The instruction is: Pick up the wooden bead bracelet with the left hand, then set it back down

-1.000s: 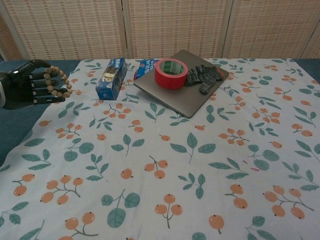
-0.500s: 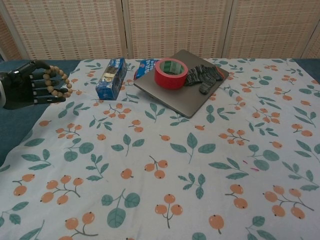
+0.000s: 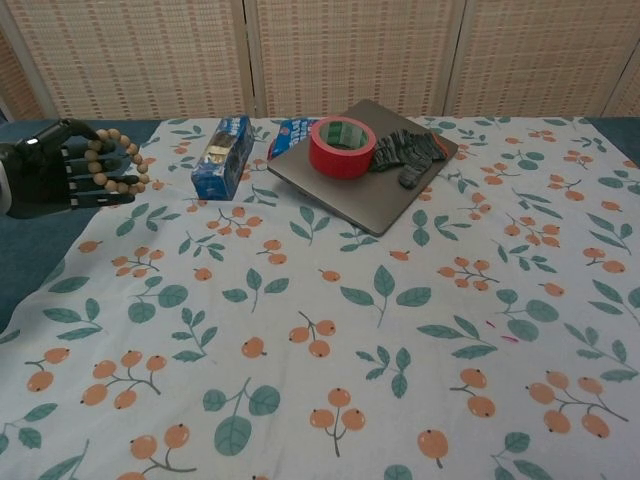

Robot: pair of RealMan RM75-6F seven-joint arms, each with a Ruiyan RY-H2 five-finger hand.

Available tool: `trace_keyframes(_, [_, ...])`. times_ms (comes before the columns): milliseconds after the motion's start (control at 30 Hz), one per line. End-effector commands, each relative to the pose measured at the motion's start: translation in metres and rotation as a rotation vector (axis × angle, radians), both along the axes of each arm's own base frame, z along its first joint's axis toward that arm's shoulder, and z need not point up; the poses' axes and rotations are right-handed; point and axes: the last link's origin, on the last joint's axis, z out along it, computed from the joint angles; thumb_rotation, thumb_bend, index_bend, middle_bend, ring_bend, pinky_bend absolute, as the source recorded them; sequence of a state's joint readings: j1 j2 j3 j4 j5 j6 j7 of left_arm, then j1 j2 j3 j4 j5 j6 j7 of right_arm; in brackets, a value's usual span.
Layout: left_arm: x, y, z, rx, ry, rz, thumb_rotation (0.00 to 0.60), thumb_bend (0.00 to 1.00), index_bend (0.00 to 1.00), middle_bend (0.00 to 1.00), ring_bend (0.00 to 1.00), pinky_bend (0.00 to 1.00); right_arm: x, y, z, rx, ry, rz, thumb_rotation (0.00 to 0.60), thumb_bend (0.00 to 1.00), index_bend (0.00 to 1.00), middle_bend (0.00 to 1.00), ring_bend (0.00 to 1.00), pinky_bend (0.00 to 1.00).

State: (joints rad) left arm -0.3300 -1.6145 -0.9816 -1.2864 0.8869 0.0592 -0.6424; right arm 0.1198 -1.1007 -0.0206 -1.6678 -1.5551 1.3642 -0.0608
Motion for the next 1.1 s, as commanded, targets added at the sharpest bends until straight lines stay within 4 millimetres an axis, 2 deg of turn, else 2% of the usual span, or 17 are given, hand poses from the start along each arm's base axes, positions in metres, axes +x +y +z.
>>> trace_keyframes(33, [0.0026,-0.0019,0.0002,-0.005,-0.004,-0.011,0.369,0.99,0.61,0.66,0.39,0.35,0.0002,-0.0001,0.0,-0.001,-0.001,0.001,0.6,0.31,0.0,0.0,0.0,0.0])
trace_keyframes(167, [0.0074,-0.0058,-0.0007,-0.018,-0.011,-0.033,0.358,1.0,0.61,0.64,0.38,0.34,0.0,-0.0002,0.0002,-0.001,-0.002,0.001,0.6,0.31,0.0,0.0,0.0,0.0])
trace_keyframes(433, [0.009,-0.007,-0.0018,-0.033,-0.028,-0.044,0.345,1.0,0.6,0.6,0.3,0.25,0.0004,0.0002,0.0011,-0.002,-0.007,0.004,0.6,0.31,0.0,0.0,0.0,0.0])
trace_keyframes(600, [0.0059,-0.0055,-0.0016,-0.029,-0.024,-0.039,0.292,1.0,0.59,0.59,0.29,0.23,0.0003,0.0001,0.0013,-0.001,-0.008,0.003,0.6,0.31,0.0,0.0,0.0,0.0])
trace_keyframes(900, [0.0065,-0.0054,-0.0017,-0.035,-0.022,-0.063,0.302,1.0,0.59,0.57,0.26,0.22,0.0002,-0.0003,0.0005,0.0,-0.007,0.002,0.6,0.31,0.0,0.0,0.0,0.0])
trace_keyframes(967, [0.0071,-0.0061,-0.0024,-0.037,-0.014,-0.074,0.312,1.0,0.58,0.57,0.26,0.22,0.0004,-0.0003,0.0006,-0.001,-0.008,0.003,0.6,0.31,0.0,0.0,0.0,0.0])
trace_keyframes(1100, [0.0078,-0.0082,-0.0042,-0.034,0.01,-0.097,0.469,1.0,0.55,0.55,0.25,0.22,0.0002,-0.0004,0.0008,0.0,-0.008,0.001,0.6,0.31,0.0,0.0,0.0,0.0])
